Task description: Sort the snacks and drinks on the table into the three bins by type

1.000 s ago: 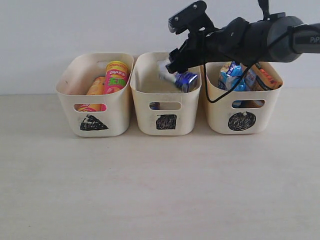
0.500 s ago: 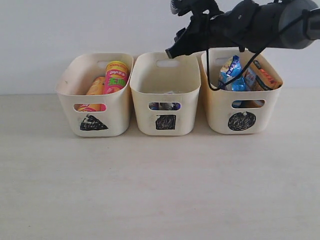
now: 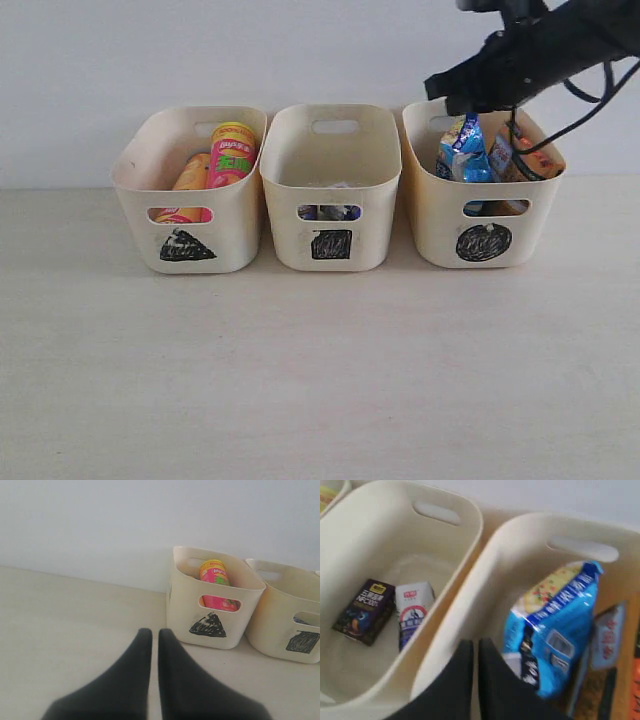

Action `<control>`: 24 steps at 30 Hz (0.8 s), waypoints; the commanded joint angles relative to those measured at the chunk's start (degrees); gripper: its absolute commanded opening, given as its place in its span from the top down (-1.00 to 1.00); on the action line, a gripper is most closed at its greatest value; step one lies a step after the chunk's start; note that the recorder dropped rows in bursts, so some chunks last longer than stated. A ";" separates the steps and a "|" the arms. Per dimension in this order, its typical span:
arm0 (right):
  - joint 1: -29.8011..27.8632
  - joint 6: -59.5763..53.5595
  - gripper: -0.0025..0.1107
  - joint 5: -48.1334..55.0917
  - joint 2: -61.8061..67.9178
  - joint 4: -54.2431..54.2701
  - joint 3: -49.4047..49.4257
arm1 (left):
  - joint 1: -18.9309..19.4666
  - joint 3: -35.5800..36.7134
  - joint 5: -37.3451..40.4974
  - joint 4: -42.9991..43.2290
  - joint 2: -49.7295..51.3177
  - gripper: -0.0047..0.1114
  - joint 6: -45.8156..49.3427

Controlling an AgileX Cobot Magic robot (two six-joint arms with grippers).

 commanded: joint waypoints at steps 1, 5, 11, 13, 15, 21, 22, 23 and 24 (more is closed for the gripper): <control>-4.12 5.45 0.96 3.69 -3.82 -3.02 -0.31 | 0.16 0.17 -0.20 0.09 -0.18 0.84 0.09; -6.53 6.98 0.96 0.85 -7.81 -3.02 1.71 | 0.16 0.17 -0.20 0.09 -0.18 0.84 0.09; -7.67 11.01 0.96 -22.65 -19.02 -2.47 21.51 | 0.16 0.17 -0.20 0.09 -0.18 0.84 0.09; -7.67 11.72 0.96 -29.45 -22.58 -1.34 28.13 | 0.16 0.17 -0.20 0.09 -0.18 0.84 0.09; -7.67 11.72 0.96 -34.35 -25.64 -0.66 33.87 | 0.16 0.17 -0.20 0.09 -0.18 0.84 0.09; -7.55 20.22 0.96 -44.39 -36.11 -0.66 48.85 | 0.16 0.17 -0.20 0.09 -0.18 0.84 0.09; -7.57 23.00 0.96 -46.90 -37.83 -0.66 51.68 | 0.16 0.17 -0.20 0.09 -0.18 0.84 0.09; -7.57 24.95 0.96 -49.48 -40.14 -1.34 54.73 | 0.16 0.17 -0.20 0.09 -0.18 0.84 0.09; -7.57 26.13 0.96 -50.49 -41.30 -2.00 56.15 | 0.16 0.17 -0.20 0.09 -0.18 0.84 0.09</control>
